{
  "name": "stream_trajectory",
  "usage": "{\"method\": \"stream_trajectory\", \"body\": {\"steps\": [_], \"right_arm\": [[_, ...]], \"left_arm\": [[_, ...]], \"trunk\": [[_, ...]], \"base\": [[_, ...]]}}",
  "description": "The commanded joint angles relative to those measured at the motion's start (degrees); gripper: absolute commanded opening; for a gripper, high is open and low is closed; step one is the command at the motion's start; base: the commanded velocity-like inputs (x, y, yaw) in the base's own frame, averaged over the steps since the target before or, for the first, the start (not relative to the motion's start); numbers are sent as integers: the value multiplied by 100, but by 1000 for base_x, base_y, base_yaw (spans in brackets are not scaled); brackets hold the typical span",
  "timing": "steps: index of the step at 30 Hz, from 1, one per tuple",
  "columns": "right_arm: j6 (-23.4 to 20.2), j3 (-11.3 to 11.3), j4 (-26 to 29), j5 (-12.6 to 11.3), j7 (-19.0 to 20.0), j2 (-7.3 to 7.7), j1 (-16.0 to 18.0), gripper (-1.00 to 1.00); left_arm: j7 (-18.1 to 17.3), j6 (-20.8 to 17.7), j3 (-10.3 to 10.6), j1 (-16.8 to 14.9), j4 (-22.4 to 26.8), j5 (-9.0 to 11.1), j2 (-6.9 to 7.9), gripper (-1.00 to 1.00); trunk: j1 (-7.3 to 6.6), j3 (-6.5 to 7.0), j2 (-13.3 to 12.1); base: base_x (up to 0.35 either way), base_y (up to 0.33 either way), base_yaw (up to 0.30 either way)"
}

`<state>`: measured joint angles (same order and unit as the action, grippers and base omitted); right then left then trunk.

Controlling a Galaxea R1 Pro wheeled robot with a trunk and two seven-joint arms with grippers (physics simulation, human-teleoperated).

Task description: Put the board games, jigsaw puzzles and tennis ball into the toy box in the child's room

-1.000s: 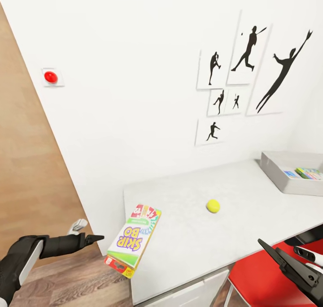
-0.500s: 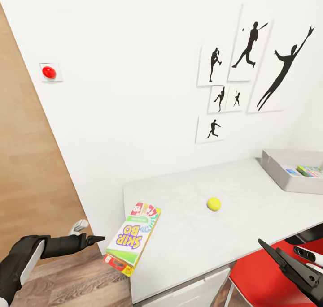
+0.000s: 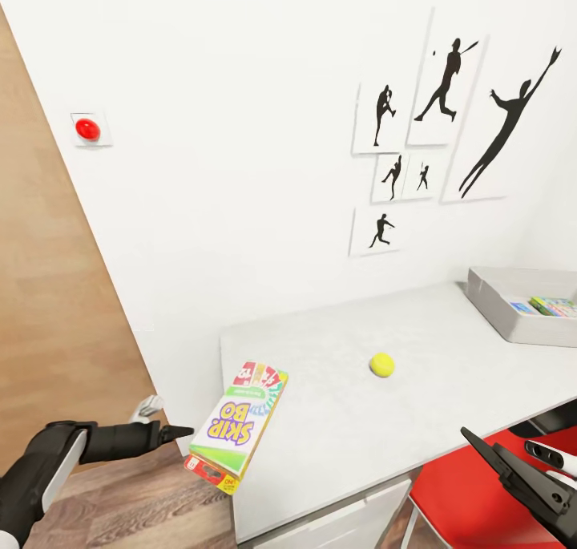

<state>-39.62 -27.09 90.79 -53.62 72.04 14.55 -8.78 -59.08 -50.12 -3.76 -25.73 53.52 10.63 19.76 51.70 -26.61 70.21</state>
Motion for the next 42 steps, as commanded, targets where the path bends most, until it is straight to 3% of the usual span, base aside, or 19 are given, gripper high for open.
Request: {"method": "stream_trajectory", "body": {"steps": [1, 12, 42], "right_arm": [[-46, 2, 2, -34, -6, 3, -1, 100], [-45, 2, 2, -34, -6, 1, -1, 100], [-44, 2, 2, -34, -6, -4, -1, 100]], "left_arm": [[-33, -12, 3, -3, 1, 10, 1, 100], [-154, 211, 23, -2, 1, 9, 1, 100], [-179, 240, 24, -3, 1, 10, -3, 100]], "trunk": [[0, -5, 3], [0, -5, 3], [0, -5, 3]], "base": [[0, 0, 0], [0, 0, 0], [0, -25, 0]]}}
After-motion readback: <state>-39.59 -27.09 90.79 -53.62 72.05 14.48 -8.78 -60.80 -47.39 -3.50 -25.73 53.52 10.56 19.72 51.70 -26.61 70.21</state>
